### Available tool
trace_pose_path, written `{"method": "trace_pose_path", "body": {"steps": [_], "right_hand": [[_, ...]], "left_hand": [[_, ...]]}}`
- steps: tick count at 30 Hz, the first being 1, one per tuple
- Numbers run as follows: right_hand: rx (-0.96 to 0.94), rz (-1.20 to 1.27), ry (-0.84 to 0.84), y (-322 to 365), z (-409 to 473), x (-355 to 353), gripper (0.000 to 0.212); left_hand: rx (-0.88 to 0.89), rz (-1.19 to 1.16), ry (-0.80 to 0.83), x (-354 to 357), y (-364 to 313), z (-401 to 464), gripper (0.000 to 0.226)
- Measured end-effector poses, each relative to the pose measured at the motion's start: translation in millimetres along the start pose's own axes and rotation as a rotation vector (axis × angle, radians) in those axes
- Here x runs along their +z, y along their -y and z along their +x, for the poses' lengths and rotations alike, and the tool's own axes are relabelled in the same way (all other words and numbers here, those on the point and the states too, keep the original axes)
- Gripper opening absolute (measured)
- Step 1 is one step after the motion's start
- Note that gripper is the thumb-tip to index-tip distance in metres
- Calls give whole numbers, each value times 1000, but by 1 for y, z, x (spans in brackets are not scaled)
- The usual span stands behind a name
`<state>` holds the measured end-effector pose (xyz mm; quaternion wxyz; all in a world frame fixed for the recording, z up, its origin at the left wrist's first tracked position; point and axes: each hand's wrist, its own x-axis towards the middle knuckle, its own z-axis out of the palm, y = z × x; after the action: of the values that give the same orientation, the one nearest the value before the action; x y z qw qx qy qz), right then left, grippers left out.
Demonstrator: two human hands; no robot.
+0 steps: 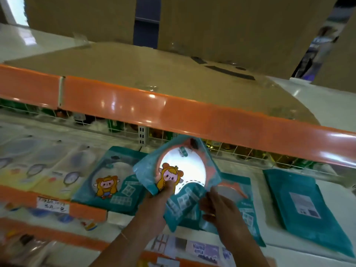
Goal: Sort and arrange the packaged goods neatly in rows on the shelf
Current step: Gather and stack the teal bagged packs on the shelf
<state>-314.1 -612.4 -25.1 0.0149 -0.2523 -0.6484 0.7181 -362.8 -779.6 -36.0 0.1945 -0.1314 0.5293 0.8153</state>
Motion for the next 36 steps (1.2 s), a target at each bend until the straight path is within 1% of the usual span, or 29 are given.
{"method": "trace_pose_path", "body": {"steps": [1,3,5,6,9,10,13,14,16,18,20,22,23,24,25,27,28,29,30,32,34,36], "right_hand": [[-19,-1,-10,-3,-1,4,40],[-71,-17,-48,-7,-4,10,34],[-123,-40,-96,-10,-6,15,33],[-136,-41,-126,-12,-7,16,31],[-134,45,-159,-16,-9,18,32],[-132,62,-165,-16,-8,17,29],[-135,44,-159,-14,-4,6,38],[-145,18,-154,-12,-4,2,35],[-151,-17,-140,-5,-5,-5,29],[-166,-39,-138,2,-6,-11,15],[-176,-94,-150,4,-3,-18,19],[-190,-151,-139,5,-5,-20,21],[-186,-179,-117,5,-7,-21,19],[-166,-201,-76,4,-8,-22,16],[-132,-225,-32,3,-10,-24,18],[-54,-264,35,-3,-11,-31,42],[-32,-275,40,-5,-12,-35,55],[-21,-282,26,-8,-12,-40,63],[-17,-275,-5,-10,-12,-45,67],[4,-219,-75,-12,-11,-58,66],[32,-162,-122,-11,-8,-75,64],[48,-133,-141,-7,-4,-95,61]], "left_hand": [[-82,-102,30,-5,2,2,43],[-211,-258,122,-9,5,2,41],[-269,-340,184,-15,10,2,38],[-259,-345,201,-19,14,4,40],[-133,-281,206,-27,19,5,59],[-106,-280,221,-29,16,4,61],[-35,-284,270,-39,-2,2,70],[0,-223,259,-43,-7,3,68],[59,-28,196,-50,-14,5,44],[43,137,161,-54,-16,8,23],[10,243,205,-53,-13,7,16],[20,395,261,-50,-5,7,14],[42,472,274,-49,0,9,15],[68,532,264,-45,4,9,15],[89,573,233,-41,7,10,14],[132,623,171,-31,12,12,12],[153,662,152,-25,13,11,11],[173,713,146,-19,15,12,11],[196,762,157,-13,17,12,13],[209,817,217,0,20,14,17],[183,823,273,15,21,14,20],[166,877,286,30,22,14,26]]}}
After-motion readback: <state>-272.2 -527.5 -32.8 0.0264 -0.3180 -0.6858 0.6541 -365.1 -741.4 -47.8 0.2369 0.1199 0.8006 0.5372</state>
